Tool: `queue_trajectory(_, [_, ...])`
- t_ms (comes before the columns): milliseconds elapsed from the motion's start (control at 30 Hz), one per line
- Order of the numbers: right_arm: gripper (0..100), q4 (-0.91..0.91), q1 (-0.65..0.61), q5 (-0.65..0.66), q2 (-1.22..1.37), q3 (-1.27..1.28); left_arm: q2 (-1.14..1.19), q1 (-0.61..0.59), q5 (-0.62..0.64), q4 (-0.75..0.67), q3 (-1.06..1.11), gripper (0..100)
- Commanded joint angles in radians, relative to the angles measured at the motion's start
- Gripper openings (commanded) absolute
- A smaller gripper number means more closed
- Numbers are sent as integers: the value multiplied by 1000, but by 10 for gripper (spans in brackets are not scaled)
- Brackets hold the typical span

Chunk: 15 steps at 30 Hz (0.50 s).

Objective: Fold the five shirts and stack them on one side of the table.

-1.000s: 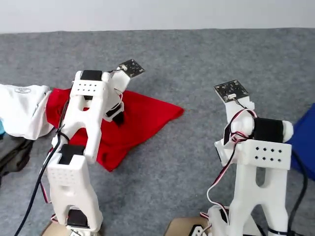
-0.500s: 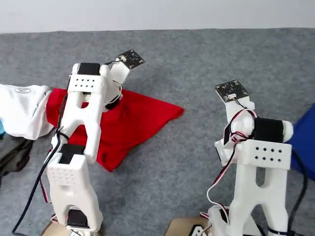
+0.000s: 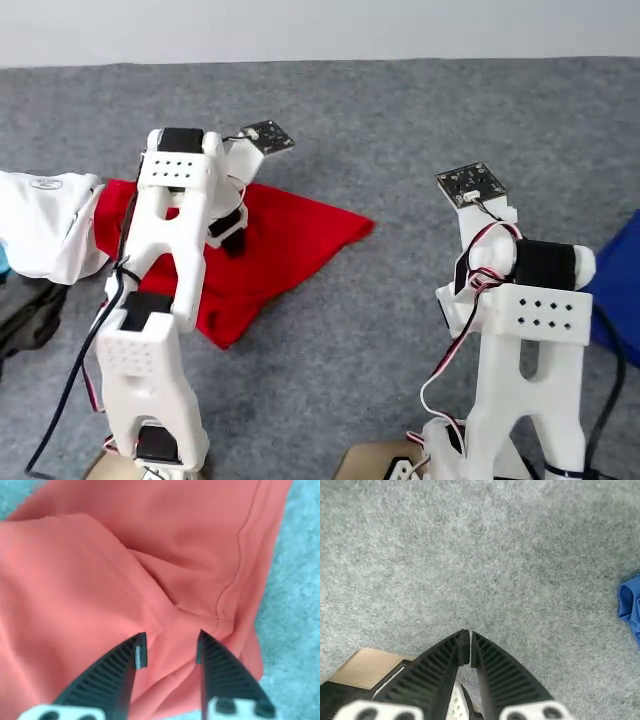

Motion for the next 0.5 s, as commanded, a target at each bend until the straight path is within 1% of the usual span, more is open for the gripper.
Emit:
queue_trajectory(0, [13, 41, -10, -11, -24, -6, 29, 2, -12, -38, -33, 176])
queue_trajectory(167, [12, 42, -10, -11, -24, -6, 127, -23, -12, -138, -39, 175])
queue_trajectory(300, [12, 42, -10, -11, -24, -6, 126, -43, -8, -183, -50, 168])
queue_trajectory(367, [12, 42, -10, -11, -24, -6, 115, -49, -8, -180, -73, 126])
queue_trajectory(467, [12, 42, -10, -11, -24, -6, 100, -46, -8, -163, -110, 25])
